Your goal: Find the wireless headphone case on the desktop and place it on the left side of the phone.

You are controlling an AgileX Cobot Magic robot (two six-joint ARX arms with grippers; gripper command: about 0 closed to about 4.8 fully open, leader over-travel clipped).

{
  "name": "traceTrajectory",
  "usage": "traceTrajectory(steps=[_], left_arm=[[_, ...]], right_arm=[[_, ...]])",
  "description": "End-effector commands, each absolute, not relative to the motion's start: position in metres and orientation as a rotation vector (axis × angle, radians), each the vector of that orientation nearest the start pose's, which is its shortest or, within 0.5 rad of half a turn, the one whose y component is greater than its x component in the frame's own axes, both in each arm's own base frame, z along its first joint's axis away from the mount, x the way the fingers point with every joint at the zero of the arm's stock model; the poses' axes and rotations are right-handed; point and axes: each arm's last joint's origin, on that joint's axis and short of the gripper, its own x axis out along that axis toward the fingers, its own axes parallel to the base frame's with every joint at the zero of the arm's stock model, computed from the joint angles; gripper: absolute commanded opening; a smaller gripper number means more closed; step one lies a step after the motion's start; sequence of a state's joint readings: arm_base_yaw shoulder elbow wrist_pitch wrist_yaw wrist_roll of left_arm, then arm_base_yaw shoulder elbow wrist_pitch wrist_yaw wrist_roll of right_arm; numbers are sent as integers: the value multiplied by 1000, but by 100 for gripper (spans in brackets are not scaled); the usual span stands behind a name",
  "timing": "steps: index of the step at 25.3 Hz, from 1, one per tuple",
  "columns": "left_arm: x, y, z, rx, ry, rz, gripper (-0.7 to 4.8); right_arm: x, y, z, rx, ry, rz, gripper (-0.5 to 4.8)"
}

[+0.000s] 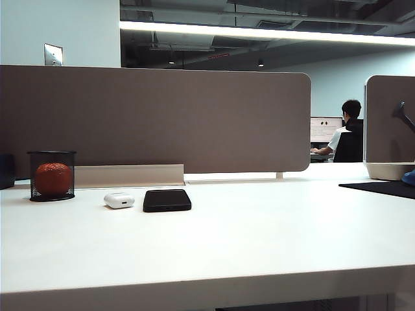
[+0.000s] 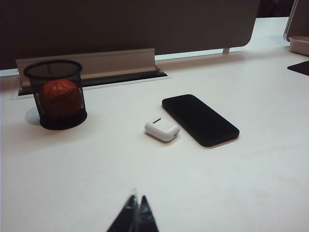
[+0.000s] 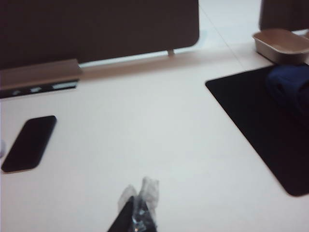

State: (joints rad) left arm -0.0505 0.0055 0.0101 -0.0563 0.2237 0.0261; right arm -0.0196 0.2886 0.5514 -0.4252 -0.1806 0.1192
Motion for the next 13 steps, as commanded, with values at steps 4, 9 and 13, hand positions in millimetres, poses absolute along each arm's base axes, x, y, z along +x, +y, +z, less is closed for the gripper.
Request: traceTrajectory(steps=[4,9,13], left_arm=[[96,-11,167,27,-12,-273,-6],[96,-11,168,28,-18,-273,-5],[96,-11,168,28,-18,-273,-6]], right_arm=[[77,4,258,197,81,153,-5],[74,3,223,193,30,136,-6],[77,3,215,182,36,137,-6]])
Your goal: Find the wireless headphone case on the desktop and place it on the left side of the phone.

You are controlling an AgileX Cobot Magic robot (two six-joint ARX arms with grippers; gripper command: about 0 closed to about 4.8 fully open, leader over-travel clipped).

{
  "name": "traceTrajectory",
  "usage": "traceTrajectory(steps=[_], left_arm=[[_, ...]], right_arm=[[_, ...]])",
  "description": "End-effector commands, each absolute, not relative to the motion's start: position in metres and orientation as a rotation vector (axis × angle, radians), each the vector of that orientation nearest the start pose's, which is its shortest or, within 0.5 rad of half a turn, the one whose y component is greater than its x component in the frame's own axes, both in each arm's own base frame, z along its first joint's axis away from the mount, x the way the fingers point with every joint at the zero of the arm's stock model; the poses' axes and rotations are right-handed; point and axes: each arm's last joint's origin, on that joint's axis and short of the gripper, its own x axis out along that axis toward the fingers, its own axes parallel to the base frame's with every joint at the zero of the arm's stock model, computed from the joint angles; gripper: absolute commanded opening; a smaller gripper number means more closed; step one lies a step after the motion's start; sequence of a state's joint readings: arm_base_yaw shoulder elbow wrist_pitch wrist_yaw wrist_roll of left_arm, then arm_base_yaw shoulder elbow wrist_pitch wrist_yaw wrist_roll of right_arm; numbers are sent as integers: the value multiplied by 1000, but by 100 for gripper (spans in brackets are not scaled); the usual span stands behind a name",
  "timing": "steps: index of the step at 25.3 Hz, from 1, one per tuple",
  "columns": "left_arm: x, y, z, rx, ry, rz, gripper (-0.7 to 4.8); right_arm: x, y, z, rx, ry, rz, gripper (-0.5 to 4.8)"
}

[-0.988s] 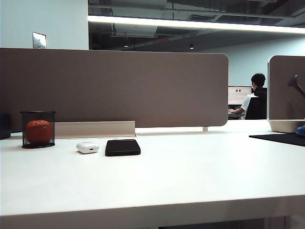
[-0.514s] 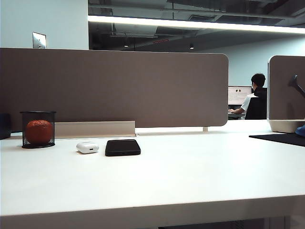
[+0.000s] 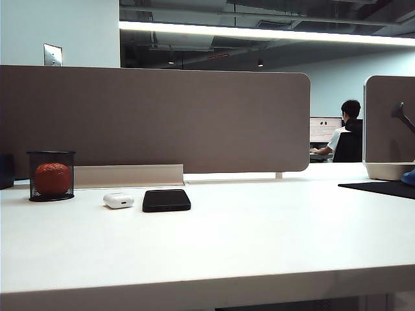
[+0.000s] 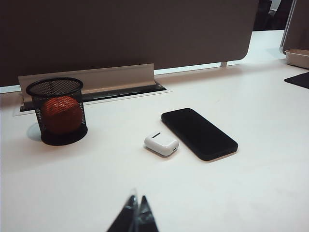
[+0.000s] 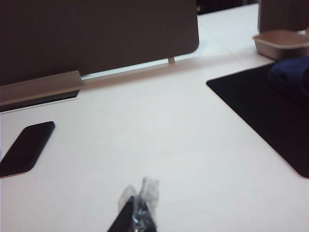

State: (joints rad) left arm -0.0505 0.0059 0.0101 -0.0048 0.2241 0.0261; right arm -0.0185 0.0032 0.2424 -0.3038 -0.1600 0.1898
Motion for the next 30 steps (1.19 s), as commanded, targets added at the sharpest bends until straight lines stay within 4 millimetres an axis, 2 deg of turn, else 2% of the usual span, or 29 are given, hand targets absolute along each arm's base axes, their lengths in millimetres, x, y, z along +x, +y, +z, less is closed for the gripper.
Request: traceTrajectory(steps=[1,5,12,19,30], left_arm=[[96,-11,168,30,-19,-273,-6],[96,-11,168,31,-25,-273,-5],[96,-11,169,39,-29,-272,-5],[96,-11,174,59,-83,-271,-5],[96,-11,173,58,-80,-271,-5]], right_arm=[[78,3,215,179,25,138,-5],[81,3,211,136,1,140,-6],[94,3,180,103,-34,142,-5],[97,3,166,41,-13,138,-5],[97,3,165,19,-1,135,-1]])
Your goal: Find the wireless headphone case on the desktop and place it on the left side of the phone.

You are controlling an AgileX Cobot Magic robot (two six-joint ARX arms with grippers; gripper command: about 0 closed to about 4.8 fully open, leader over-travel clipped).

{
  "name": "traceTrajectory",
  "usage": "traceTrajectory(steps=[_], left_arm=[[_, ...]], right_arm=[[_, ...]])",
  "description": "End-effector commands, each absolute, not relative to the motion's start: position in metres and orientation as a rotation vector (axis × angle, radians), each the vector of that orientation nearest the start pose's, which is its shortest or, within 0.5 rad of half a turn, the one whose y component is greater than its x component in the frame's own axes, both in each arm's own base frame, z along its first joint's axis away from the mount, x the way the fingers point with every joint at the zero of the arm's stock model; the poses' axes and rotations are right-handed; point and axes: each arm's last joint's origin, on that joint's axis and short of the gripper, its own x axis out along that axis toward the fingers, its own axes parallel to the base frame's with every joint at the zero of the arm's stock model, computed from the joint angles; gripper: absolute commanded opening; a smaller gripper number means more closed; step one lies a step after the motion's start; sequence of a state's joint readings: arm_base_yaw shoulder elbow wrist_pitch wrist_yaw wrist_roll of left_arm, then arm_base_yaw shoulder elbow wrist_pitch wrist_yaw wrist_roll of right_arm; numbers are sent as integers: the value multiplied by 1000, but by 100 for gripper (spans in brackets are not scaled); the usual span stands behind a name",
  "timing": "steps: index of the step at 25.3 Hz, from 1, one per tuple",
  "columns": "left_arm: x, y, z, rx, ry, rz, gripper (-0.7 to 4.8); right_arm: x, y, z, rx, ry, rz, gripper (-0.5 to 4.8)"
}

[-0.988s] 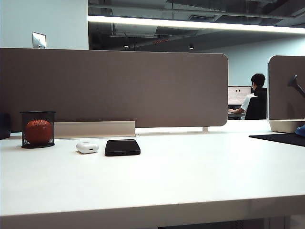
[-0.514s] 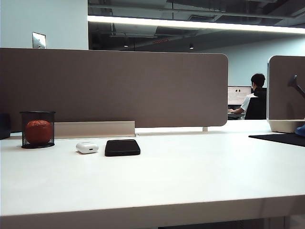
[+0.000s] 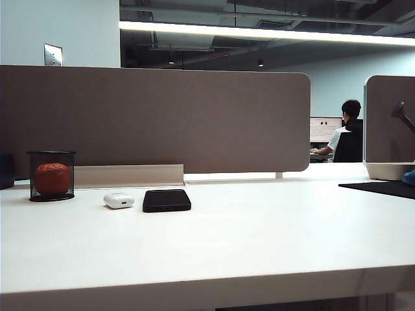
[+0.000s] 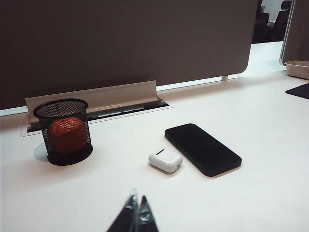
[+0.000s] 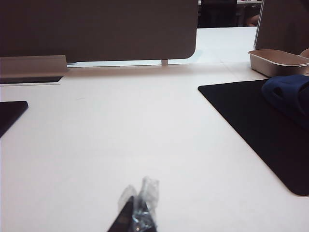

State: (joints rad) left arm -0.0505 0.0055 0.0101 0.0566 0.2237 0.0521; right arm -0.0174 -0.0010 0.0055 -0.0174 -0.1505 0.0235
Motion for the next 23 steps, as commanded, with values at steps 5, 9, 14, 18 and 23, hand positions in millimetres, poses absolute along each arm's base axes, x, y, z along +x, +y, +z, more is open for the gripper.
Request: traceTrajectory(steps=[5,9,14,18,23], left_arm=[[96,-11,173,58,-77,-272,-5],[96,-11,173,57,-77,-272,-5],[96,-11,173,57,-77,-271,-5],[96,-11,173,57,-77,-271,-5],[96,-11,173,57,-77,-271,-5]], right_arm=[[97,3,165,25,2,140,0],[97,3,163,26,19,139,0],[97,3,163,26,19,139,0],[97,3,163,26,19,139,0],[97,3,163,26,19,139,0]])
